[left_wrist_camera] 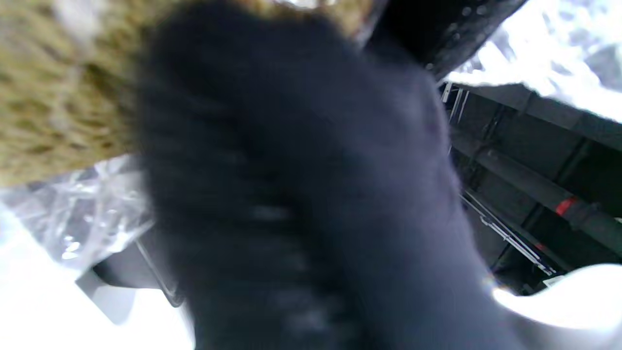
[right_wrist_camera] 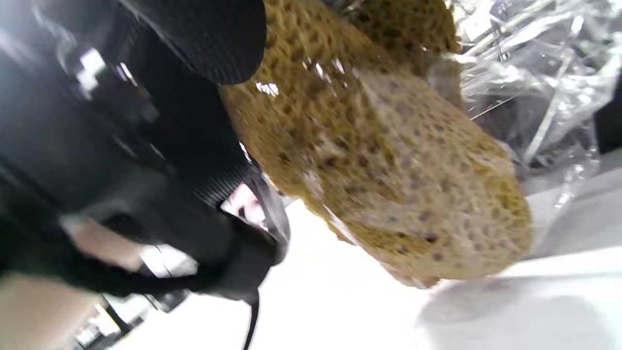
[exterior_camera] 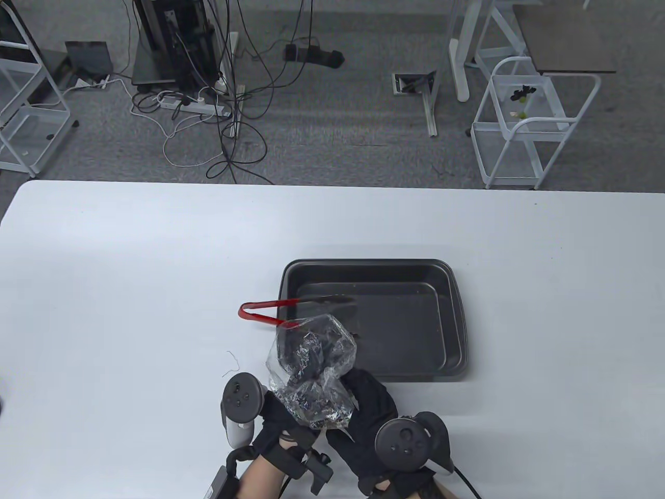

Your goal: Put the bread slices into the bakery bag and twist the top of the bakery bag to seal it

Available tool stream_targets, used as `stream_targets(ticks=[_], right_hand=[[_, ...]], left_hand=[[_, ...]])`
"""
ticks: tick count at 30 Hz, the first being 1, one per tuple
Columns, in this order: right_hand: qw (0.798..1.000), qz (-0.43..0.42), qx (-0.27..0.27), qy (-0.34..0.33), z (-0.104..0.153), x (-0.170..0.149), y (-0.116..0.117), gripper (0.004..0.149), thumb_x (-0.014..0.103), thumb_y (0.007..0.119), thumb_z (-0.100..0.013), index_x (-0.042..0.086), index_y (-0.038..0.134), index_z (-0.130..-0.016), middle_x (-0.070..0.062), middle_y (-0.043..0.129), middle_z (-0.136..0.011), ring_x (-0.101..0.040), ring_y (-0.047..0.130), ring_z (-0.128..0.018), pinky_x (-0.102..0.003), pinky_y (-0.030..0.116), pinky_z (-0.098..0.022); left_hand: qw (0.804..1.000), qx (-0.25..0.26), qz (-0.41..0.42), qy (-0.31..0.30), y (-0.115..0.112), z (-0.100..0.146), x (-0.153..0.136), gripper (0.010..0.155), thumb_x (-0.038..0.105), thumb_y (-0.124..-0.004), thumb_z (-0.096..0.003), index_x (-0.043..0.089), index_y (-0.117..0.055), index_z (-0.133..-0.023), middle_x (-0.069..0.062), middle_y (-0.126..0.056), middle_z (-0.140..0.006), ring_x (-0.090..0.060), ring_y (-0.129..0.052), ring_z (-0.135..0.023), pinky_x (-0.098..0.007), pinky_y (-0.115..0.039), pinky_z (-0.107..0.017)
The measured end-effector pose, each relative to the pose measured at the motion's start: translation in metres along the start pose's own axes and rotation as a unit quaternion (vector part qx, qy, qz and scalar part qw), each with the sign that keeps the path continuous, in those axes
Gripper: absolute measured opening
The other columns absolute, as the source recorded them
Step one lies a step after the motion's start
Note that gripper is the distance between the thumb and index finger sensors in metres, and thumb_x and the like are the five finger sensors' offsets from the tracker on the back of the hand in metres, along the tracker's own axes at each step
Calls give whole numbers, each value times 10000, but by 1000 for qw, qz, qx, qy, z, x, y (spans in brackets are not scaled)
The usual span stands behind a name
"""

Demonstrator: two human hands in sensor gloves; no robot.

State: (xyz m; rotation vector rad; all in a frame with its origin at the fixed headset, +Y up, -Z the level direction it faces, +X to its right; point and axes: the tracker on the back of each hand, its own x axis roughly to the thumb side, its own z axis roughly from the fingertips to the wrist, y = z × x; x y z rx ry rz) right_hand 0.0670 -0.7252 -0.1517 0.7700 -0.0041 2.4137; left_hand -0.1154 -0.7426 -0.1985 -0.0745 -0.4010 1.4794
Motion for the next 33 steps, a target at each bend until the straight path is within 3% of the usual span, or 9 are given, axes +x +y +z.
stream_targets(ticks=[6, 11, 15, 16, 18, 21, 24, 29, 33], right_hand=[[999, 24, 43, 12, -1, -3, -1, 845, 449, 818, -436, 203, 356, -1100, -325, 178, -1108, -638, 274, -967, -743, 294, -667], [996, -82, 3, -21, 4, -19, -26, 691, 427, 826, -464, 145, 646, -1068, -327, 433, -1111, -645, 445, -956, -762, 364, -656], [996, -93, 4, -4, 9, -31, -42, 653, 432, 841, -458, 117, 727, -1018, -331, 533, -1090, -636, 542, -941, -757, 412, -657], [996, -91, -4, 3, 10, -34, -46, 717, 439, 846, -454, 14, 683, -1009, -330, 561, -1081, -630, 575, -934, -752, 431, -657], [996, -84, -23, 17, 13, -41, -59, 812, 467, 850, -450, -4, 576, -1052, -335, 526, -1094, -632, 575, -939, -753, 436, -660], [993, -111, -31, 13, 10, -49, -72, 999, 516, 873, -426, 1, 348, -1102, -324, 422, -1133, -642, 506, -977, -754, 411, -676], [990, -131, 44, -11, -4, -49, -83, 1138, 546, 901, -391, 13, 180, -1093, -317, 276, -1152, -653, 382, -1011, -763, 352, -693], [987, -102, 119, -37, -34, -41, -95, 1233, 594, 920, -324, -20, 171, -1087, -326, 249, -1150, -657, 332, -1022, -773, 327, -694], [970, -137, 200, -33, -56, -43, -95, 1240, 586, 947, -302, -17, 214, -1100, -332, 238, -1152, -669, 316, -1019, -782, 314, -691]], left_hand=[[999, 31, -19, 4, 1, 1, 0, 622, 471, -888, -505, 313, -594, -1030, 52, -856, -891, -280, -816, -948, -674, -470, -812], [1000, 29, -6, -3, 3, -1, 0, 601, 479, -856, -511, 305, -603, -1028, 61, -886, -851, -254, -864, -899, -660, -487, -819], [999, 30, -11, 1, 0, -2, -2, 640, 453, -898, -488, 291, -598, -1030, 67, -894, -839, -220, -904, -859, -657, -510, -816], [999, 41, -13, 3, 1, -2, -2, 647, 455, -902, -483, 287, -598, -1029, 69, -900, -828, -214, -914, -845, -654, -521, -814], [999, 47, -11, 6, 4, -4, -1, 657, 454, -916, -470, 269, -615, -1023, 55, -925, -790, -212, -943, -791, -649, -550, -804], [1000, 5, -18, -6, 3, -8, 3, 654, 471, -928, -460, 253, -649, -1010, 43, -947, -750, -193, -970, -706, -630, -592, -795], [998, -38, -43, -8, -4, -14, 7, 629, 498, -922, -460, 257, -684, -990, 47, -963, -709, -171, -981, -651, -613, -623, -788], [990, -126, -53, -25, -20, -22, 10, 608, 503, -921, -460, 256, -705, -971, 46, -969, -675, -167, -985, -621, -606, -632, -789], [986, -162, -29, -38, -22, -28, 15, 619, 498, -943, -446, 257, -710, -966, 46, -971, -678, -169, -987, -628, -612, -622, -795]])
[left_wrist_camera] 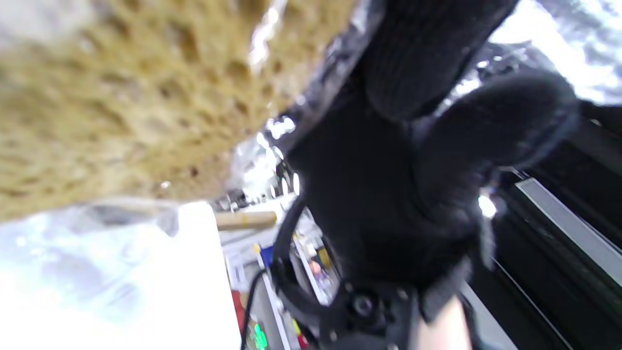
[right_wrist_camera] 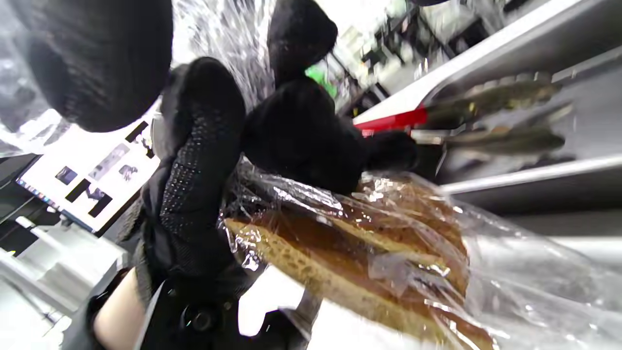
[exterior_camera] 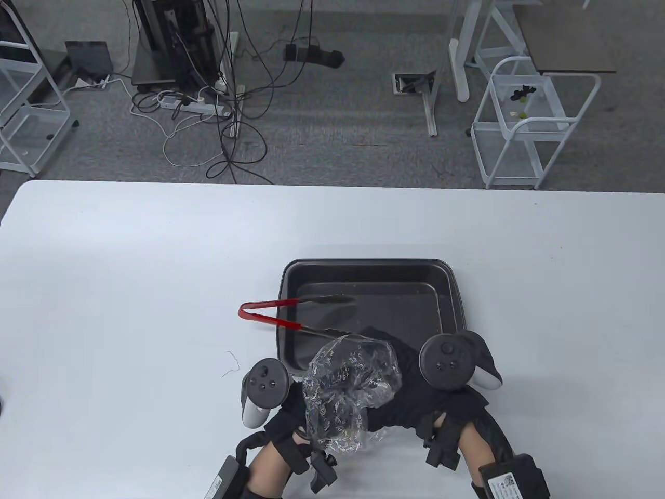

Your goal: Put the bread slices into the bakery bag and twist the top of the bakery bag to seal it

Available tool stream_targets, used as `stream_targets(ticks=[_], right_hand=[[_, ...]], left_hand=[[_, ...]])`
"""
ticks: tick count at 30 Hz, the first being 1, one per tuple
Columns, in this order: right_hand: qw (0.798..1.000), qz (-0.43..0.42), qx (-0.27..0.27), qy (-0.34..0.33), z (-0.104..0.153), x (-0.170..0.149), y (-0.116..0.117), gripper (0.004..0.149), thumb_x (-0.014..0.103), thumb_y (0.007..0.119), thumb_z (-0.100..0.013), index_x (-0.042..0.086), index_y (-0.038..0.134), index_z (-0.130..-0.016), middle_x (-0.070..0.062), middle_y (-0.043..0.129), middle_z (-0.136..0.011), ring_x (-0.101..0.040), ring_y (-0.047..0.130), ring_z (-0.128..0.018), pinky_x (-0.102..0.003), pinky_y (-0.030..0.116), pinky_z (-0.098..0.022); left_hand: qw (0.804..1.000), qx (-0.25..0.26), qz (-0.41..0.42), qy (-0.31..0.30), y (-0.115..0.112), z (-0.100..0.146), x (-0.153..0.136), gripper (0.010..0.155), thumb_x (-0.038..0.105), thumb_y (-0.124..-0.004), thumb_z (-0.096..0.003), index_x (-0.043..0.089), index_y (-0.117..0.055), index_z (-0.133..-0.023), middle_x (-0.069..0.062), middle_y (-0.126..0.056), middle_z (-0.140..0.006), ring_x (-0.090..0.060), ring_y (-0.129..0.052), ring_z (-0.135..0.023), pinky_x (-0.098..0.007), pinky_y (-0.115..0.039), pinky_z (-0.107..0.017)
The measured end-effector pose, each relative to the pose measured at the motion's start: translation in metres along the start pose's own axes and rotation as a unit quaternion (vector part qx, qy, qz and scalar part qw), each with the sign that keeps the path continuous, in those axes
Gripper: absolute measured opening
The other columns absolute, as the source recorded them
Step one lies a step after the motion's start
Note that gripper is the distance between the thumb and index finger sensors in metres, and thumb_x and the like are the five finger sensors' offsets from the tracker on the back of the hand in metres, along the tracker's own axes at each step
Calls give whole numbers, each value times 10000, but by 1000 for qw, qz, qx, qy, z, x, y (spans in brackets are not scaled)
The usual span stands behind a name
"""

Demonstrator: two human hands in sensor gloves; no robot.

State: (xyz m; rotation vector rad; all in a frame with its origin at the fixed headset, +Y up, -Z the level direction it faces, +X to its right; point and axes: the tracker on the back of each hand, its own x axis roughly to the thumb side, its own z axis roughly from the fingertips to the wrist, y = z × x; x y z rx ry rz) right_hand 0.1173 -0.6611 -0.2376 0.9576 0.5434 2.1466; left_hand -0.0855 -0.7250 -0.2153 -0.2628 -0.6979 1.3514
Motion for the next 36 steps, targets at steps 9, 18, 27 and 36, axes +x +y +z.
stream_targets(ticks=[9, 18, 27, 36], right_hand=[[993, 104, -19, -61, -16, 36, 17, 980, 503, 988, -317, 61, 539, -1067, -294, 398, -1145, -645, 458, -996, -776, 373, -681], [953, 93, -279, -74, 4, 19, 12, 489, 374, 1024, -321, 55, 970, -688, -210, 897, -881, -464, 926, -723, -700, 611, -628], [908, 121, -399, -41, 13, 13, 18, 382, 315, 995, -352, 15, 999, -587, -180, 949, -808, -424, 972, -634, -679, 641, -604], [981, 67, -178, -41, 33, 7, -22, 1152, 475, 936, -389, 95, 93, -1077, -312, 186, -1132, -647, 397, -991, -764, 326, -693]], left_hand=[[992, -98, 0, 76, 0, -19, -2, 573, 505, -930, -473, 246, -742, -948, 50, -985, -664, -165, -1007, -610, -614, -627, -788], [989, -62, -45, 129, 1, -25, -9, 636, 528, -922, -471, 255, -685, -995, 21, -931, -802, -214, -945, -751, -623, -549, -805], [969, -8, -162, 187, -2, -14, -4, 602, 550, -942, -455, 331, -685, -953, 22, -867, -901, -289, -804, -948, -647, -452, -813], [980, -53, -45, 184, 30, -15, -12, 385, 539, -809, -518, 285, -831, -806, 14, -990, -621, -249, -963, -715, -632, -555, -788]])
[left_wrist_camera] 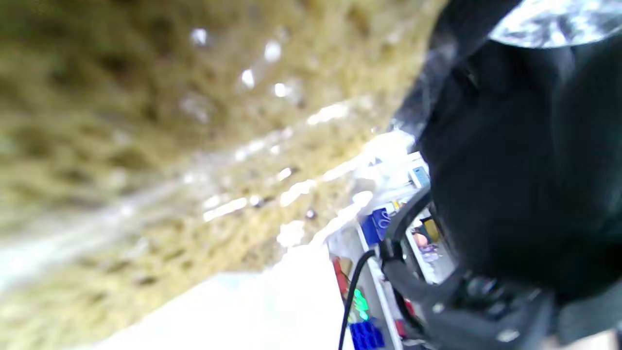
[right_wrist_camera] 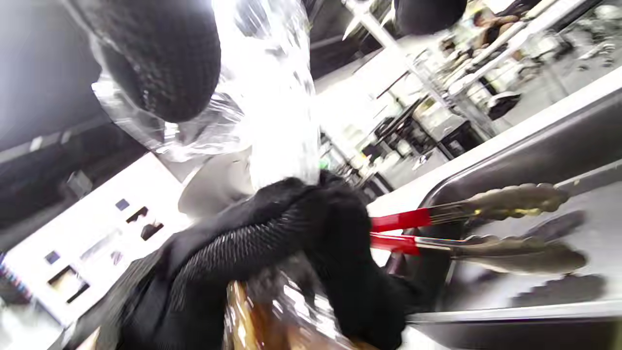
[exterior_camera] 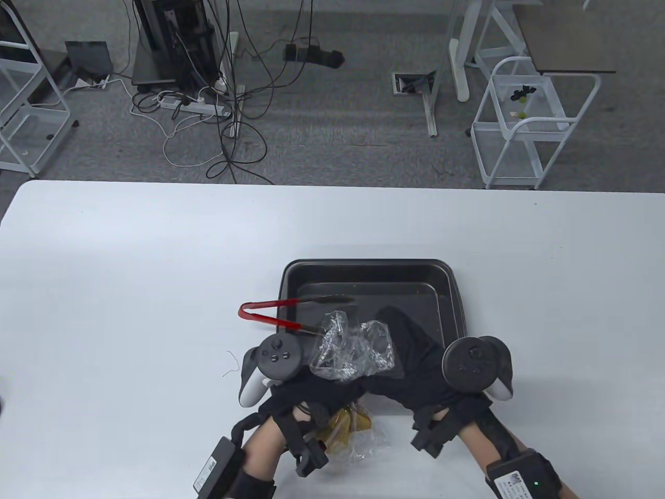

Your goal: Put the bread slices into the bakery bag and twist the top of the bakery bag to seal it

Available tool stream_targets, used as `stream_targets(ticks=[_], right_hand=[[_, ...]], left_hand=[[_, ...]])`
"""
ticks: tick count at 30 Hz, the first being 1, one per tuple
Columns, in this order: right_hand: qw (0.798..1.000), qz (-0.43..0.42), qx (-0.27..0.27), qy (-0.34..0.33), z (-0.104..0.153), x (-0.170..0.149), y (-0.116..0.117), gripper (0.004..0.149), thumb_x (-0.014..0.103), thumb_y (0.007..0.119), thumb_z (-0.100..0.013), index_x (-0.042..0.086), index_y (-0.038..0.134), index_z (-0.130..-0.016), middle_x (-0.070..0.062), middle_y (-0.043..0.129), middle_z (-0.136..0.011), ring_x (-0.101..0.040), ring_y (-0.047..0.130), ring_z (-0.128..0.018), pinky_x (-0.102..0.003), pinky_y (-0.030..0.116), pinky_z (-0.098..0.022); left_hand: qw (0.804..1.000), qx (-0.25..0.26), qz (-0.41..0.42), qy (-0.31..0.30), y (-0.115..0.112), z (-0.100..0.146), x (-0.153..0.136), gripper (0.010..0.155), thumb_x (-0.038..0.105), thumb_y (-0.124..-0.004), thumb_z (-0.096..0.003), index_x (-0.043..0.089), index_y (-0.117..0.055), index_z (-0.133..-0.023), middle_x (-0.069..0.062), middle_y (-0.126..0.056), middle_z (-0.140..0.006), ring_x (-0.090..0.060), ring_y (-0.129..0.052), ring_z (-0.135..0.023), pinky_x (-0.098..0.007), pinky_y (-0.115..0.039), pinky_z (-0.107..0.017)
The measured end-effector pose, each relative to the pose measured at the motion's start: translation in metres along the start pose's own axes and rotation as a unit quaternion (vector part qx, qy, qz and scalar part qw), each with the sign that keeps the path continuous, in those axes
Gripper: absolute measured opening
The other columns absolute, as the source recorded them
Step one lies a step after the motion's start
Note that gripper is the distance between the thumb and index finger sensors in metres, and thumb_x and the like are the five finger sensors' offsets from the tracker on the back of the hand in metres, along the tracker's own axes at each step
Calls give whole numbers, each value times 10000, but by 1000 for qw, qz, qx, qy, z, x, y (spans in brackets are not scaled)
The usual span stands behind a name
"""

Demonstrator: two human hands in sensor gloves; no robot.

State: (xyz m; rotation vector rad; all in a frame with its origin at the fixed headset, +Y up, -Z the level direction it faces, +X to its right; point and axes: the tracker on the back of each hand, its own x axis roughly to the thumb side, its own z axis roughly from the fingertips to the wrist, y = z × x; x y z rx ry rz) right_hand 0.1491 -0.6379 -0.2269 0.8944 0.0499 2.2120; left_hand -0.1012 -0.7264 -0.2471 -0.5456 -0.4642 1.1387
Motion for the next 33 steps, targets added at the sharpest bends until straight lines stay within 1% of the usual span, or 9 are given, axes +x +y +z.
stream_targets(ticks=[3, 5, 6, 10, 16, 21, 26, 31, 33], right_hand=[[967, 235, -28, -93, 12, 21, -7, 1224, 497, 960, -338, 240, -20, -1024, -287, 114, -1128, -643, 351, -1014, -762, 321, -704], [897, 409, -50, -159, 18, 39, 2, 1262, 521, 965, -297, 251, -50, -996, -286, 75, -1109, -629, 330, -1020, -753, 329, -706], [841, 501, -57, -197, 19, 48, 11, 1277, 539, 961, -275, 236, -53, -989, -296, 78, -1098, -625, 334, -1017, -748, 347, -702], [703, 655, -69, -271, 16, 59, 38, 1316, 564, 958, -243, 221, -83, -972, -307, 40, -1072, -616, 281, -1013, -742, 331, -695], [644, 671, -77, -360, 8, 58, 64, 1199, 513, 978, -258, 233, 93, -1017, -295, 152, -1079, -621, 320, -976, -758, 304, -650], [681, 617, -37, -393, 9, 61, 67, 532, 418, 831, -372, 213, 751, -857, -189, 521, -1065, -531, 547, -957, -731, 354, -661], [696, 637, 20, -331, 7, 67, 74, 424, 386, 842, -359, 127, 939, -680, -86, 866, -930, -409, 864, -839, -697, 508, -686], [875, 449, 130, -126, -10, 67, 59, 408, 324, 862, -369, 26, 970, -627, -153, 949, -826, -416, 963, -676, -703, 570, -669], [918, 359, 154, -64, -16, 61, 52, 402, 306, 871, -368, -6, 982, -596, -192, 968, -787, -435, 975, -619, -706, 584, -652]], left_hand=[[993, -99, 71, -4, 11, -8, -12, 387, 539, -805, -529, 279, -823, -816, 13, -987, -624, -246, -960, -718, -610, -542, -808], [978, -178, 108, -26, 10, -14, -14, 389, 539, -801, -535, 279, -818, -824, 13, -986, -631, -249, -960, -723, -610, -539, -817], [969, -217, 120, -26, 7, -17, -13, 390, 540, -805, -531, 279, -823, -822, 10, -991, -627, -252, -964, -719, -612, -547, -812], [961, -261, 86, -13, -6, -22, -6, 390, 547, -844, -476, 286, -895, -762, 20, -1049, -546, -238, -1035, -642, -611, -631, -775], [945, -313, 91, -32, -31, -23, 3, 405, 586, -854, -439, 296, -957, -704, 37, -1092, -432, -198, -1091, -539, -580, -740, -719], [947, -313, 76, -17, -37, -24, 1, 462, 604, -835, -449, 266, -942, -744, 24, -1087, -458, -217, -1080, -555, -591, -721, -720], [977, -186, -103, 27, -16, -13, 18, 550, 604, -877, -464, 245, -807, -874, -8, -994, -622, -257, -948, -713, -594, -549, -795], [944, -2, -330, 4, -22, 16, 56, 586, 602, -944, -394, 269, -817, -859, 9, -1006, -637, -240, -964, -721, -608, -565, -790], [911, 68, -406, -17, -31, 27, 67, 570, 600, -939, -395, 275, -826, -849, 13, -1012, -624, -234, -975, -708, -608, -571, -790]])
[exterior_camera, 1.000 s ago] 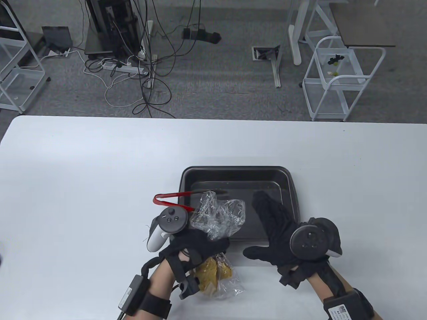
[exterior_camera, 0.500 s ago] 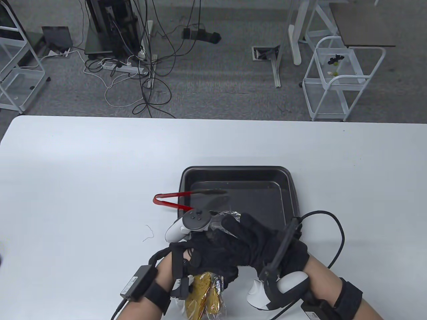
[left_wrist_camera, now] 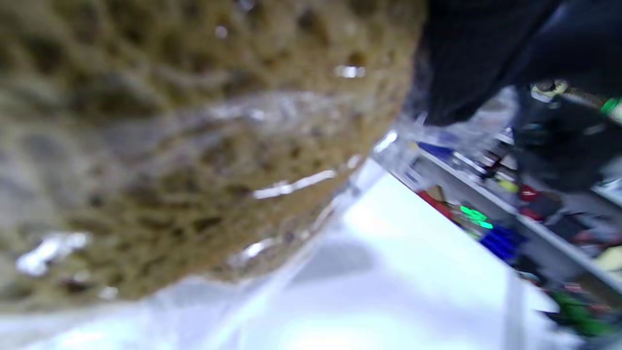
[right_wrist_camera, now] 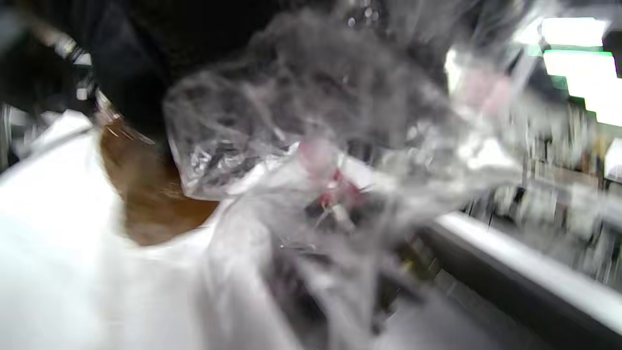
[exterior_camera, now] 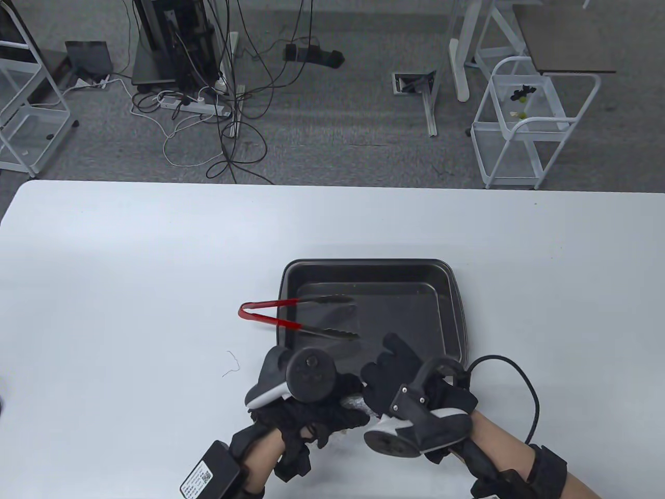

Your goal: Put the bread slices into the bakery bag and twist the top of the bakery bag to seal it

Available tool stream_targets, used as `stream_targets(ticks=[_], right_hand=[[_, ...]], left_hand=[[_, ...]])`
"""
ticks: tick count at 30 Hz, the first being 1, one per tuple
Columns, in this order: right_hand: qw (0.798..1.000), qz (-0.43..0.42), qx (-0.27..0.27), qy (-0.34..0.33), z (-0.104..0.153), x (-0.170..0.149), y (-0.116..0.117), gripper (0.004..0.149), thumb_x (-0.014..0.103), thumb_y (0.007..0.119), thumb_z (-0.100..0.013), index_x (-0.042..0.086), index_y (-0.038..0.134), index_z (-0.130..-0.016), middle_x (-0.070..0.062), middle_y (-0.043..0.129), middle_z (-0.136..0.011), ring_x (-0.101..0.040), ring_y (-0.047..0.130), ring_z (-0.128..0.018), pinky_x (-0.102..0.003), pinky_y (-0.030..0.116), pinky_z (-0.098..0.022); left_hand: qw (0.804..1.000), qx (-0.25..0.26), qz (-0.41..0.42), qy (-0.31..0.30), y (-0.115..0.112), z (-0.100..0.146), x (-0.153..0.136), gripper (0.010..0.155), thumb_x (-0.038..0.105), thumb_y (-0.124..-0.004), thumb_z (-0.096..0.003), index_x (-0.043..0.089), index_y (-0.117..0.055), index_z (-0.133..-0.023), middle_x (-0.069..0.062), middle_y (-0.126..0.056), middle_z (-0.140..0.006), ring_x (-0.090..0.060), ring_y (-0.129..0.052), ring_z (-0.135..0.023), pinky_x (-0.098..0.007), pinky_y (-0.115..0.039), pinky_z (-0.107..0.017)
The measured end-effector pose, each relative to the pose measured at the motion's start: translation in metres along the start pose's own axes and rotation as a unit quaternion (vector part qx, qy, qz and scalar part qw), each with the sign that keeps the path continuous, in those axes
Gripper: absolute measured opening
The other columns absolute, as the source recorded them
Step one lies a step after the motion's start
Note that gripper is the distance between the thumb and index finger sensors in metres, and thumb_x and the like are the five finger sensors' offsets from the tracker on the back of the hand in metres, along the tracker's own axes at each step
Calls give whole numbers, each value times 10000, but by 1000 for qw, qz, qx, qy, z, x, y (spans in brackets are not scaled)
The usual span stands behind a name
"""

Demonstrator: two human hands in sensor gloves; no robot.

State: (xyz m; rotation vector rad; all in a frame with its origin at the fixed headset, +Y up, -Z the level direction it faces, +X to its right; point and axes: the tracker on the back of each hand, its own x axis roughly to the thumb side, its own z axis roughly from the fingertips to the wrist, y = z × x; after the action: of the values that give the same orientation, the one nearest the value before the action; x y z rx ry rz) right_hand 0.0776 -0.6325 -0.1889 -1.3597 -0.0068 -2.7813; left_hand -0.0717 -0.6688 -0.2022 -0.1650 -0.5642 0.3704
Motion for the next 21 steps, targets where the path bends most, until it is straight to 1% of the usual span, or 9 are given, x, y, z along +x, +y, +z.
stream_targets(ticks=[3, 8, 11, 13, 15, 16, 18, 20, 21], right_hand=[[990, -132, 13, 49, -1, -15, 1, 401, 307, 875, -358, -27, 1003, -540, -216, 1009, -716, -439, 1004, -533, -689, 632, -617], [914, -381, 72, 121, 2, -37, 22, 403, 297, 879, -361, -56, 1011, -503, -247, 1024, -667, -456, 1008, -472, -687, 640, -591], [849, -496, 107, 147, 4, -44, 40, 401, 304, 874, -370, -52, 1016, -487, -250, 1032, -646, -450, 1018, -444, -677, 656, -574], [774, -598, 142, 154, 7, -46, 56, 399, 314, 863, -387, -40, 1009, -501, -241, 1028, -653, -437, 1021, -447, -667, 662, -577], [714, -666, 157, 151, 8, -46, 69, 401, 309, 863, -389, -49, 1009, -496, -255, 1028, -643, -448, 1018, -432, -670, 665, -569], [700, -680, 160, 146, 9, -45, 73, 401, 311, 860, -393, -47, 1007, -496, -254, 1029, -641, -444, 1021, -430, -669, 670, -567], [678, -701, 179, 130, 10, -44, 85, 404, 323, 846, -404, -35, 1000, -509, -250, 1026, -649, -436, 1025, -430, -666, 682, -561], [668, -705, 206, 122, 13, -43, 93, 413, 330, 833, -435, -38, 976, -556, -266, 996, -687, -451, 1004, -465, -676, 666, -565], [674, -696, 216, 122, 14, -43, 94, 426, 339, 825, -459, -42, 952, -602, -281, 958, -731, -469, 969, -509, -692, 639, -573]], left_hand=[[989, 95, -111, 2, -2, 14, 18, 526, 608, -889, -413, 303, -832, -837, 23, -1011, -613, -222, -980, -698, -604, -567, -801], [936, 233, -264, -3, -18, 37, 41, 487, 599, -856, -423, 329, -831, -828, 43, -1009, -603, -204, -986, -690, -593, -567, -813], [897, 280, -341, 7, -29, 44, 51, 460, 581, -834, -452, 325, -821, -833, 42, -1001, -608, -208, -979, -694, -594, -555, -815], [860, 316, -401, 25, -37, 49, 59, 457, 579, -807, -468, 316, -809, -842, 37, -993, -619, -213, -972, -701, -595, -546, -816], [826, 341, -449, 29, -44, 51, 64, 457, 574, -779, -483, 306, -798, -853, 27, -986, -628, -223, -965, -705, -598, -539, -812], [816, 344, -463, 29, -46, 51, 65, 457, 571, -761, -489, 301, -796, -856, 23, -983, -631, -230, -962, -706, -601, -534, -810], [816, 337, -470, 23, -49, 51, 66, 452, 562, -730, -494, 300, -793, -857, 13, -977, -637, -240, -955, -711, -610, -517, -814], [843, 303, -444, 5, -50, 48, 62, 448, 562, -714, -489, 300, -811, -840, 11, -990, -611, -239, -973, -685, -610, -541, -810], [858, 281, -430, 3, -49, 46, 60, 442, 559, -712, -489, 302, -819, -834, 12, -995, -602, -239, -982, -675, -610, -555, -808]])
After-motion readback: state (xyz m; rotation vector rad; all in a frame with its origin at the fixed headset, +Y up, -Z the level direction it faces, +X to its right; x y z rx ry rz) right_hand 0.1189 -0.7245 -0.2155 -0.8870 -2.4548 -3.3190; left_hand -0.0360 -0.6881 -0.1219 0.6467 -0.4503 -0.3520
